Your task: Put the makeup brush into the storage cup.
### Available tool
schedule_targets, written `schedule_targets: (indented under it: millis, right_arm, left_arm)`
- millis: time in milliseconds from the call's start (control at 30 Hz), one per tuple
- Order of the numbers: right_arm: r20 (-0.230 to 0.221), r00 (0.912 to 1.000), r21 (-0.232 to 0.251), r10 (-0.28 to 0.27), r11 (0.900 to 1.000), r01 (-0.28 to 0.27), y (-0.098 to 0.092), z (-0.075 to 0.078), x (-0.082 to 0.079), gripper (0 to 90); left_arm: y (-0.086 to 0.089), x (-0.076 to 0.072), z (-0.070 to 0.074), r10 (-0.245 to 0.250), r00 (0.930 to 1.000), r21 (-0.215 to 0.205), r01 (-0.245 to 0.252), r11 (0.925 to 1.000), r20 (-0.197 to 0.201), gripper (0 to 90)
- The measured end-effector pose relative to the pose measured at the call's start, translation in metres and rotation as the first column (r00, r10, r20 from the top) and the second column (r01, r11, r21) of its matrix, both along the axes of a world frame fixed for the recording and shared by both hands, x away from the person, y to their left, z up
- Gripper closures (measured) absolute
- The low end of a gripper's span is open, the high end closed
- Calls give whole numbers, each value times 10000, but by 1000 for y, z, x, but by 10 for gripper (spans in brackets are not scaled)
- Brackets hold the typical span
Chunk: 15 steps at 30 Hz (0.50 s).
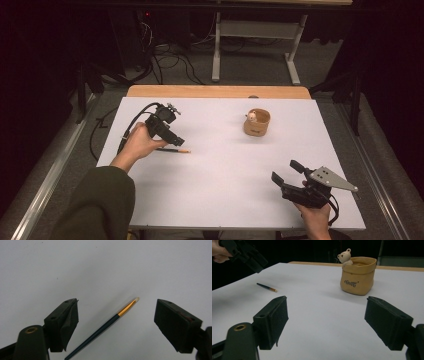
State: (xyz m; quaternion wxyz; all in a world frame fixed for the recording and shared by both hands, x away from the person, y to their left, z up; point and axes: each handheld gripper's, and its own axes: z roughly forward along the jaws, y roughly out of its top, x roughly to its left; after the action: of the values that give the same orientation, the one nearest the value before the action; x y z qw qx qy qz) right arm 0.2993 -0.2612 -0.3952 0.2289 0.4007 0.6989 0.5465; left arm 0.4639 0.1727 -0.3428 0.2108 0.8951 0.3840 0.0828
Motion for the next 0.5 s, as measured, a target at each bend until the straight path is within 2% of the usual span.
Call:
schedule_targets:
  millis: [267, 400, 433, 500]
  right_arm:
    - [-9, 10000, -24, -8, 10000, 8, 1, 0, 0, 208]
    - [-18, 10000, 4, 0, 10000, 0, 0, 0, 0, 208]
    - [-31, 10000, 1, -5, 10000, 5, 0, 0, 0, 208]
    - [-14, 10000, -27, -12, 10000, 12, 1, 0, 0, 208]
  left_arm:
    - [1, 4, -5, -59, 9995, 426, 73, 9991, -316, 215]
    - [0, 6, -10, -157, 9979, 658, 198, 9976, -622, 219]
    - [-1, 7, -12, -131, 9967, 754, 191, 9970, -798, 224]
    - [-3, 7, -15, -185, 9966, 1085, 271, 9937, -801, 222]
